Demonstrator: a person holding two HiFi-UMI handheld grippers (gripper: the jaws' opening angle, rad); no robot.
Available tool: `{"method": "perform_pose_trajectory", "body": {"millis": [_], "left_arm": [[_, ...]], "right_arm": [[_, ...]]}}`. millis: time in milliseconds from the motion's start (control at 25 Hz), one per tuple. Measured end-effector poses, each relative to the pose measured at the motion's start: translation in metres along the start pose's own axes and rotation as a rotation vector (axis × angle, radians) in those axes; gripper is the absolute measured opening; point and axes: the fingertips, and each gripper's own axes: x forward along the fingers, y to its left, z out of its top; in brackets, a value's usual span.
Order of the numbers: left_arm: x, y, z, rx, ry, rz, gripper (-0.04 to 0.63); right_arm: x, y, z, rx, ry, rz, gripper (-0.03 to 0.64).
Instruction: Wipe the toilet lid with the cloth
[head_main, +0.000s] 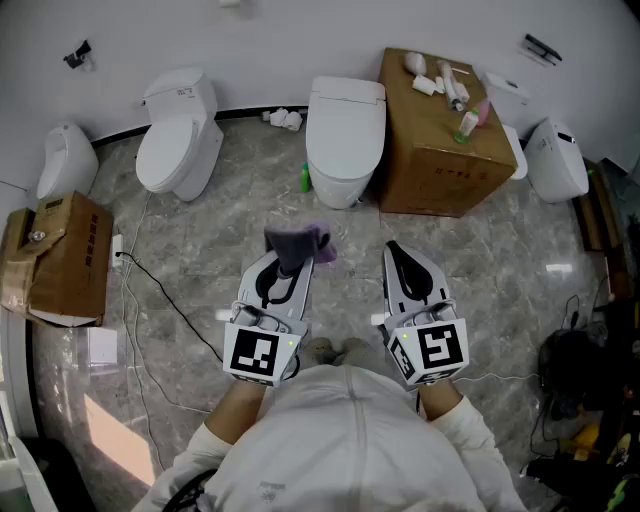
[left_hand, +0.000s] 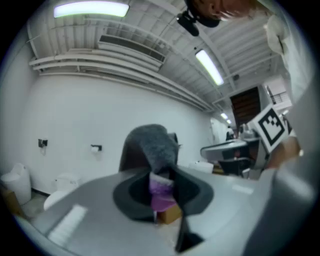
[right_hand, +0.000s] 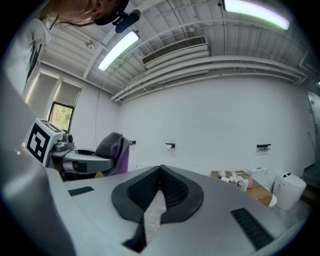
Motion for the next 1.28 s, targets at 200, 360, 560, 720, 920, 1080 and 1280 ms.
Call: {"method": "perform_pose_trajectory", "body": {"millis": [200,360,560,720,920,1080,1280], "left_arm": [[-0.004,-0.004,-0.005,0.013,0.02,-0.011,0.065],[-0.006,-0.003,-0.005,0.002,0.014,-0.003,0.065],[-0.008,0.003,-0.004,-0.007,0.005,0.012,0.064],[-0.007,0.007,-0.005,-0.002,0.01,0.015,0.065],[-0.006,0.01,-0.005,-0.006,0.011,0.015,0.065],[-0.004,0.011,-0.001,-0.023,-0.007,0.015,0.065],[0.004,0.013,-0.008,-0.013,0.017,0.004,0.065]], "right_arm": [[-0.002,0.005,-0.002,-0.009,0.003,0.007,0.015],[0.0,0.008,-0.003,-0.012,0.003,0.015,0.015],[0.003,0.009,-0.002,0.015,-0.007,0.021,0.015],[0.006,0.007,0.001,0.019,-0.01,0.015,0.015],[0.007,0.005,0.0,0.02,-0.002,0.005,0.015],[0.007,0.002,-0.004,0.028,0.008,-0.008,0.015],[0.012,-0.004,-0.007,0.034,0.014,-0.011,0.015]]}}
